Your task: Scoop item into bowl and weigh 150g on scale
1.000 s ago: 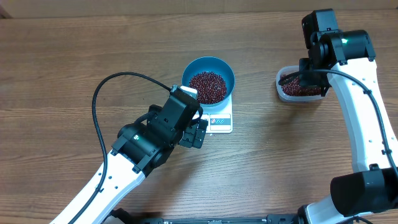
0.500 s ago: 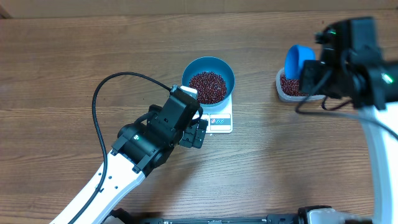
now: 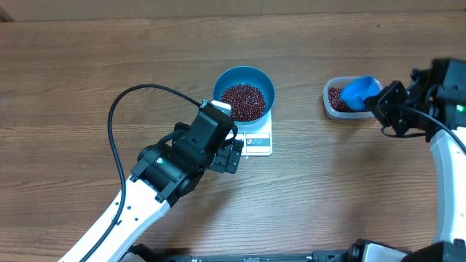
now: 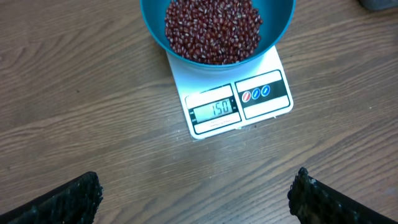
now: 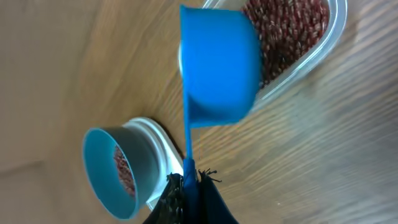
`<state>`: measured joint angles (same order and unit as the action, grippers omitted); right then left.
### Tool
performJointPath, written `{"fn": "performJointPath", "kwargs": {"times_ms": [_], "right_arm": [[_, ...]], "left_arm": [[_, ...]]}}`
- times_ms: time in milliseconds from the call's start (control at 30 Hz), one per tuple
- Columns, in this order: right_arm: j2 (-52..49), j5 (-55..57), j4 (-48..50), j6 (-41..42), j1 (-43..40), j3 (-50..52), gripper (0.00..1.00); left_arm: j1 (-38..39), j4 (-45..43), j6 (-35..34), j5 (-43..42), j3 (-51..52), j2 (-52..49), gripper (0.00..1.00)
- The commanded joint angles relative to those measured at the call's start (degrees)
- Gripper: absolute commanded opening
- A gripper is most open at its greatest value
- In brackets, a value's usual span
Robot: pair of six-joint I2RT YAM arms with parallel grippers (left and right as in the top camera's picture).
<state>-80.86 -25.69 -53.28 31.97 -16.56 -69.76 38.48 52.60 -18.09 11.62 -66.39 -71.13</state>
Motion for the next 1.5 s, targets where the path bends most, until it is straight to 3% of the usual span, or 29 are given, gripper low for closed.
{"fn": "performJointPath", "kwargs": {"times_ms": [0, 233, 367, 433, 600, 633, 667, 767, 867, 1000, 1133, 1267, 1467], "right_arm": [[1.0, -7.6, 5.6, 5.7, -1.6, 5.6, 0.04], [1.0, -6.1, 11.9, 9.1, -1.6, 11.4, 0.04], [1.0, -3.3, 10.7, 9.2, -1.6, 11.8, 0.04], [1.0, -1.9, 9.3, 10.4, -1.6, 11.8, 0.13], [1.0, 2.1, 6.6, 14.5, -1.6, 11.8, 0.16], [1.0, 2.1, 6.6, 14.5, -1.6, 11.8, 0.2], [1.0, 2.1, 6.7, 14.5, -1.6, 11.8, 0.34], [1.0, 2.1, 6.7, 14.5, -1.6, 11.8, 0.56], [1.0, 2.1, 6.7, 14.5, -1.6, 11.8, 0.66], [1.1, 0.9, 6.3, 13.8, -1.6, 11.6, 0.66], [2.7, 1.7, 1.9, 8.1, -1.6, 7.9, 0.66], [9.1, 8.7, -11.7, -2.3, -0.1, -2.2, 0.66], [22.6, 8.5, -20.4, -22.6, 13.6, -4.5, 0.66]], "left_arm": [[-0.3, -0.1, -0.2, 0.4, -1.3, 0.6, 1.0], [-0.3, -0.1, -0.2, 0.4, -1.3, 0.6, 1.0], [-0.3, -0.1, -0.2, 0.4, -1.3, 0.6, 1.0], [-0.3, -0.1, -0.2, 0.4, -1.3, 0.6, 1.0], [-0.3, -0.1, -0.2, 0.4, -1.3, 0.6, 0.99], [-0.3, -0.1, -0.2, 0.4, -1.3, 0.6, 1.0], [-0.3, -0.1, -0.2, 0.4, -1.3, 0.6, 1.0], [-0.3, -0.1, -0.2, 0.4, -1.3, 0.6, 1.0], [-0.3, -0.1, -0.2, 0.4, -1.3, 0.6, 1.0], [-0.3, -0.1, -0.2, 0.4, -1.3, 0.6, 1.0], [-0.3, -0.1, -0.2, 0.4, -1.3, 0.6, 1.0], [-0.3, -0.1, -0.2, 0.4, -1.3, 0.6, 0.99], [-0.3, -0.1, -0.2, 0.4, -1.3, 0.6, 1.0]]}}
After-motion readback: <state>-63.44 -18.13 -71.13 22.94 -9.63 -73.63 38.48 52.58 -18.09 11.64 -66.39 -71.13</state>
